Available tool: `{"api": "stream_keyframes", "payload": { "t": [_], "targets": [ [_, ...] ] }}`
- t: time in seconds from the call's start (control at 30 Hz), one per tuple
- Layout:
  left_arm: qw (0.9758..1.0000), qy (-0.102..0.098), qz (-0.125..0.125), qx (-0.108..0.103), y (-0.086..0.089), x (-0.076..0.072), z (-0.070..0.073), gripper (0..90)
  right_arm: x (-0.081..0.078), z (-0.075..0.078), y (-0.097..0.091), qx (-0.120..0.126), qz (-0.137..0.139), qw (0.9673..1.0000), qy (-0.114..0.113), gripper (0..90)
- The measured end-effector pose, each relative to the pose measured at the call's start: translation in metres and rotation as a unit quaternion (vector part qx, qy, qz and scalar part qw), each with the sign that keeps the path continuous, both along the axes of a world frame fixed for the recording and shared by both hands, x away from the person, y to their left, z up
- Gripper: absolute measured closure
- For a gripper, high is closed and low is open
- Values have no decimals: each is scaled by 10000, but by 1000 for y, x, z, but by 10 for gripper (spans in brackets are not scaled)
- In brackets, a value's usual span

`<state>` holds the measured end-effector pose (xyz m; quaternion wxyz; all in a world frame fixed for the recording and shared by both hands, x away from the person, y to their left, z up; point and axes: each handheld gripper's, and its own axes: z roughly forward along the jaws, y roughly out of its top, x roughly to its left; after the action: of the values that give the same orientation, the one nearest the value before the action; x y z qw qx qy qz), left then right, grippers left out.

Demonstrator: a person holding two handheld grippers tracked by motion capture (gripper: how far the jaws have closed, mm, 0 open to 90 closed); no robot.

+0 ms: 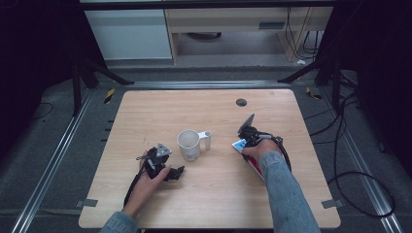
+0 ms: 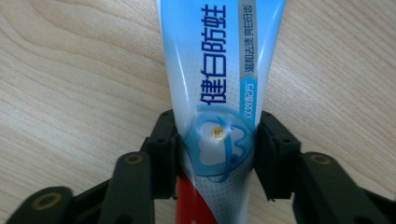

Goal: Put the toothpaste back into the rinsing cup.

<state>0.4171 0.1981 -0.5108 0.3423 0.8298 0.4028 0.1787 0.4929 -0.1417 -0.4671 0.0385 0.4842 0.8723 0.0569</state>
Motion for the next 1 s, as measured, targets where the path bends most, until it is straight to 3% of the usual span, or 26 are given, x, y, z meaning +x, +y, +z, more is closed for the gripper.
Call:
{"api": "stream_keyframes", "payload": {
  "t": [0.13, 0.2, 0.4, 0.63, 0.77, 1.0],
  "targets": [
    [10000, 5, 3, -9, 0, 0, 0, 0, -1, 3, -1, 41, 0, 10000, -45, 670],
    [10000, 4, 1, -6, 0, 0, 0, 0, -3, 6, -6, 202, -3, 9997, -125, 715],
    [10000, 9, -9, 9, 0, 0, 0, 0, -9, 13, -8, 321, 9, 9989, -335, 729],
    [10000, 2, 3, -16, 0, 0, 0, 0, -21, 41, -9, 836, -71, 9938, -725, 732],
    [10000, 7, -5, -11, -1, 1, 0, 0, -30, 64, -10, 1201, 76, 9852, -1222, 732],
    [10000, 6, 19, -6, -2, 2, 0, 0, -44, 85, -4, 1892, 154, 9647, -1824, 731]
  ]
}}
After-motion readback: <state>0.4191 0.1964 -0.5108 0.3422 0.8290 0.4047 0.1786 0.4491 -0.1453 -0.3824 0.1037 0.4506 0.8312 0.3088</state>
